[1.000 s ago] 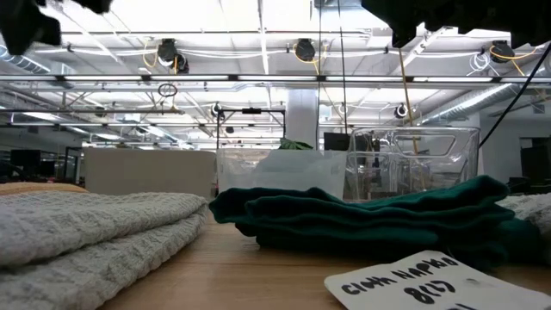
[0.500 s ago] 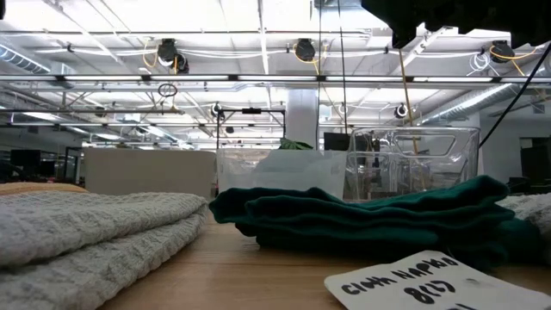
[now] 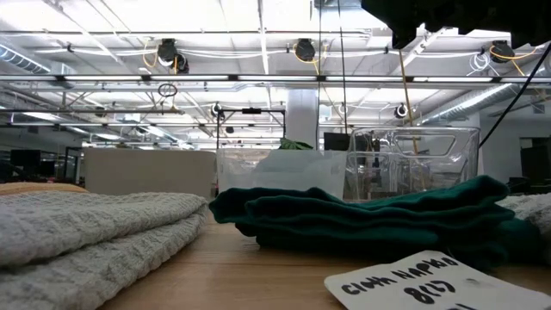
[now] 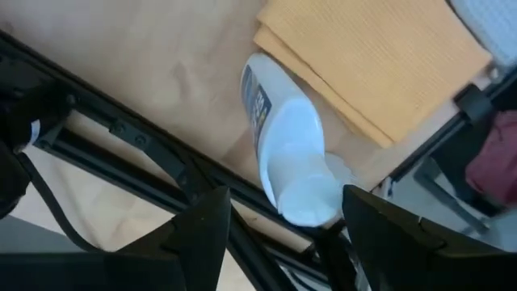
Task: Pick & Place Kitchen Items
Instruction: Put the white plastic restorer bottle into the white bin
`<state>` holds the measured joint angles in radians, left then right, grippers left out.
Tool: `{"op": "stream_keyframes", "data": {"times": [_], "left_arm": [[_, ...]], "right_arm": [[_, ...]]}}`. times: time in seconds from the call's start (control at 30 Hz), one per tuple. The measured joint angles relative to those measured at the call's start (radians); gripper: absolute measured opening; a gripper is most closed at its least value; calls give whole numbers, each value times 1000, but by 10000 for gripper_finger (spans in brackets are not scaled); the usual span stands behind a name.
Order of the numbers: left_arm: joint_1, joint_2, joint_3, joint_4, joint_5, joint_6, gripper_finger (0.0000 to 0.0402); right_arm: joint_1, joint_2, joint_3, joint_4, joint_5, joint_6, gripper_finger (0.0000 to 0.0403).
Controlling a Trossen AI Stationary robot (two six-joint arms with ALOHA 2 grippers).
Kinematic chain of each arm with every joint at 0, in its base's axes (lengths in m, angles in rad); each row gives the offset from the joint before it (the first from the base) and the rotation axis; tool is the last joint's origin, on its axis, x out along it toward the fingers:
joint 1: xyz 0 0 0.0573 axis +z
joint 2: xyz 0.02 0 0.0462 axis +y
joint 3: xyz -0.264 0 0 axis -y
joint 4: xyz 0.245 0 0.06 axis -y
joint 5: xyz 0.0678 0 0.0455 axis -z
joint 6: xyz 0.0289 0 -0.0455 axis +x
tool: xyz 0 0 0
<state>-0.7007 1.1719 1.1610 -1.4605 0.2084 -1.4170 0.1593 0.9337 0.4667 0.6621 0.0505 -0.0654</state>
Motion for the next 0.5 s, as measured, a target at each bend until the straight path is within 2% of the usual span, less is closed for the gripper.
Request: {"op": "stream_keyframes", "data": {"times": [0.37,0.5], "left_arm": [[-9,73,-1,4,-18,125,241],[-8,85,-1,3,-18,129,218]], "right_arm": [[0,0,0,0,0,0,171],[0,0,0,0,0,0,171]]}}
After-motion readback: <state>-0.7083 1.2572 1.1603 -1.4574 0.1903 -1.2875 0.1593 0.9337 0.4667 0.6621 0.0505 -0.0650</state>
